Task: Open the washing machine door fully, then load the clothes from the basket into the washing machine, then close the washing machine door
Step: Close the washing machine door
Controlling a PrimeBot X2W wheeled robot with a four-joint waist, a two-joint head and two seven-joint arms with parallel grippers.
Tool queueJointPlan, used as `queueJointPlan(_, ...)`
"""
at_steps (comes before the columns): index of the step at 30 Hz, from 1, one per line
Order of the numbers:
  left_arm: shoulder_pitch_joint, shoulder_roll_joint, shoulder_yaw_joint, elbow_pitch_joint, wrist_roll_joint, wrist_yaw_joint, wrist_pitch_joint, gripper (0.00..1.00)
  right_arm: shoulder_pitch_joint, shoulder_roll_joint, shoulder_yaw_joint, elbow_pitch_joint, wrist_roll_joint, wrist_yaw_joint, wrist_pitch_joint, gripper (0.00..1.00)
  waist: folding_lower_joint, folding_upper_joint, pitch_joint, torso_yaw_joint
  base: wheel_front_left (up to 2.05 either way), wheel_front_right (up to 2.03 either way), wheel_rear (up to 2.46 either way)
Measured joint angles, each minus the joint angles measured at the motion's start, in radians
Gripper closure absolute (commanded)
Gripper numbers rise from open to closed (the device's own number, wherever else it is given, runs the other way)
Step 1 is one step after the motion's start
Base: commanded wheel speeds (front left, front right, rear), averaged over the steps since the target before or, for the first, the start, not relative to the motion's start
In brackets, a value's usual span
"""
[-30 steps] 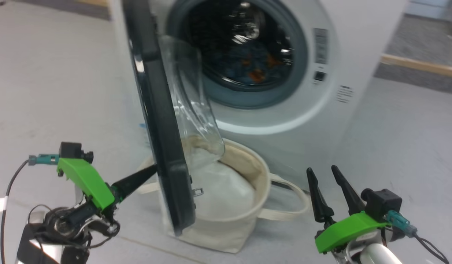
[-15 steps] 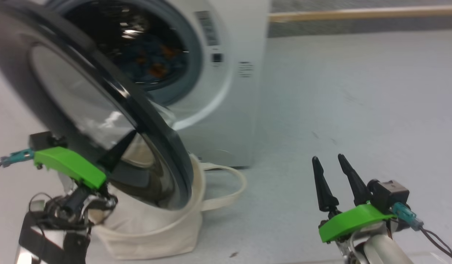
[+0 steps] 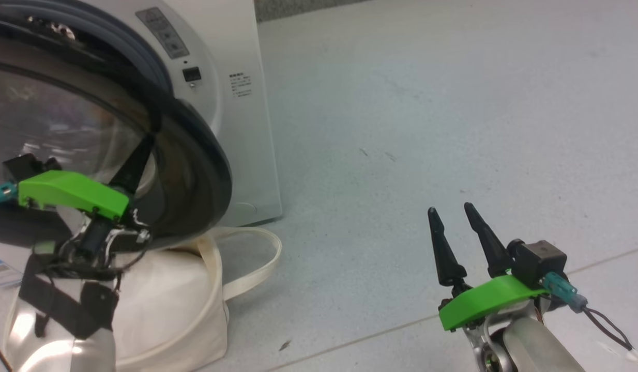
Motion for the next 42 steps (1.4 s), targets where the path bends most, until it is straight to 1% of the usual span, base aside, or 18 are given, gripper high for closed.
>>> queueJointPlan(2, -0.002, 0.003, -0.026, 0.001, -0.01, 0.0, -0.009, 1.0, 0.0, 0.001, 0.0, 0.002, 0.0, 0.0, 0.0, 0.0, 0.0002, 0.0, 0.009, 0.002, 0.0, 0.0, 0.0)
queueJointPlan(3, 0.002, 0.007, -0.053, 0.002, -0.018, 0.0, -0.022, 1.0, 0.0, 0.001, 0.001, 0.004, 0.0, 0.0, 0.0, 0.0, 0.0, 0.0, 0.01, 0.017, 0.0, 0.0, 0.0)
queueJointPlan(6, 0.013, 0.025, -0.088, -0.009, -0.028, 0.0, -0.04, 1.0, 0.0, 0.002, 0.002, 0.004, 0.0, 0.0, 0.0, 0.0, 0.0, 0.0, 0.005, 0.053, 0.0, 0.0, 0.0)
queueJointPlan(7, 0.021, 0.034, -0.103, -0.017, -0.028, 0.0, -0.047, 0.89, 0.0, 0.002, 0.004, 0.004, 0.0, 0.0, 0.0, 0.0, 0.0, 0.0, 0.003, 0.067, 0.0, 0.0, 0.0)
queueJointPlan(8, 0.032, 0.039, -0.114, -0.024, -0.028, 0.0, -0.053, 0.28, 0.0, 0.001, 0.005, 0.005, 0.0, 0.0, 0.0, 0.0, 0.0, 0.0, 0.0, 0.083, 0.0, 0.0, 0.0)
queueJointPlan(9, 0.045, 0.045, -0.129, -0.035, -0.028, 0.0, -0.061, 0.0, 0.0, 0.001, 0.006, 0.005, 0.0, 0.0, 0.0, 0.0, 0.0, 0.0, -0.002, 0.099, 0.0, 0.0, 0.0)
queueJointPlan(13, 0.107, 0.07, -0.198, -0.07, -0.026, 0.0, -0.082, 0.0, 0.0, 0.0, 0.003, 0.005, 0.002, 0.0, 0.0, 0.0, 0.0, 0.0, -0.014, 0.168, 0.0, 0.0, 0.0)
queueJointPlan(16, 0.162, 0.113, -0.266, -0.109, 0.024, 0.0, -0.15, 0.0, 0.0, -0.002, -0.004, 0.005, 0.002, 0.0, 0.0, 0.0, -0.0001, 0.0, -0.024, 0.223, 0.0, 0.0, 0.0)
queueJointPlan(17, 0.18, 0.14, -0.301, -0.132, 0.067, 0.0, -0.203, 0.0, 0.0, -0.003, -0.006, 0.005, 0.003, 0.0, 0.0, 0.0, -0.0001, 0.0, -0.028, 0.241, 0.0, 0.0, 0.0)
queueJointPlan(20, 0.226, 0.24, -0.422, -0.178, 0.276, -0.001, -0.423, 0.0, 0.0, -0.006, -0.015, 0.004, 0.005, 0.0, 0.0, 0.0, -0.0001, 0.0, -0.038, 0.29, 0.0, 0.0, 0.0)
queueJointPlan(23, 0.265, 0.285, -0.485, -0.135, 0.425, -0.001, -0.609, 0.0, 0.001, -0.013, -0.029, 0.003, 0.005, 0.0, 0.0, 0.0, -0.0001, 0.0, -0.05, 0.33, 0.0, 0.0, 0.0)
queueJointPlan(25, 0.289, 0.286, -0.494, -0.094, 0.495, 0.003, -0.655, 0.0, 0.003, -0.019, -0.037, 0.003, 0.004, 0.0, 0.0, 0.0, -0.0001, 0.0, -0.058, 0.352, 0.0, 0.0, 0.0)
queueJointPlan(27, 0.306, 0.284, -0.486, -0.079, 0.55, 0.03, -0.667, 0.0, 0.004, -0.022, -0.043, 0.001, 0.004, 0.0, 0.0, 0.0, -0.0001, 0.0, -0.065, 0.368, 0.0, 0.0, 0.0)
queueJointPlan(29, 0.319, 0.274, -0.437, -0.104, 0.61, 0.053, -0.668, 0.0, 0.005, -0.024, -0.043, -0.002, 0.004, 0.0, 0.0, 0.0, -0.0001, 0.0, -0.07, 0.38, 0.0, 0.0, 0.0)
queueJointPlan(32, 0.332, 0.253, -0.375, -0.143, 0.696, 0.067, -0.668, 0.0, 0.006, -0.025, -0.042, -0.002, 0.0, 0.0, 0.0, 0.0, -0.0001, 0.0, -0.074, 0.391, 0.0, 0.0, 0.0)
queueJointPlan(35, 0.364, 0.212, -0.318, -0.159, 0.72, 0.06, -0.668, 0.0, 0.014, -0.025, -0.043, -0.003, 0.0, 0.0, 0.0, 0.0, -0.0001, 0.0, -0.076, 0.396, 0.0, 0.0, 0.0)
queueJointPlan(36, 0.377, 0.198, -0.297, -0.159, 0.721, 0.051, -0.668, 0.0, 0.019, -0.025, -0.043, -0.003, 0.0, 0.0, 0.0, 0.0, -0.0001, 0.0, -0.077, 0.396, 0.0, 0.0, 0.0)
queueJointPlan(42, 0.399, 0.163, -0.226, -0.159, 0.769, 0.016, -0.668, 0.0, 0.026, -0.025, -0.043, -0.004, 0.0, 0.0, 0.0, 0.0, -0.0001, 0.0, -0.077, 0.393, 0.0, 0.0, 0.0)
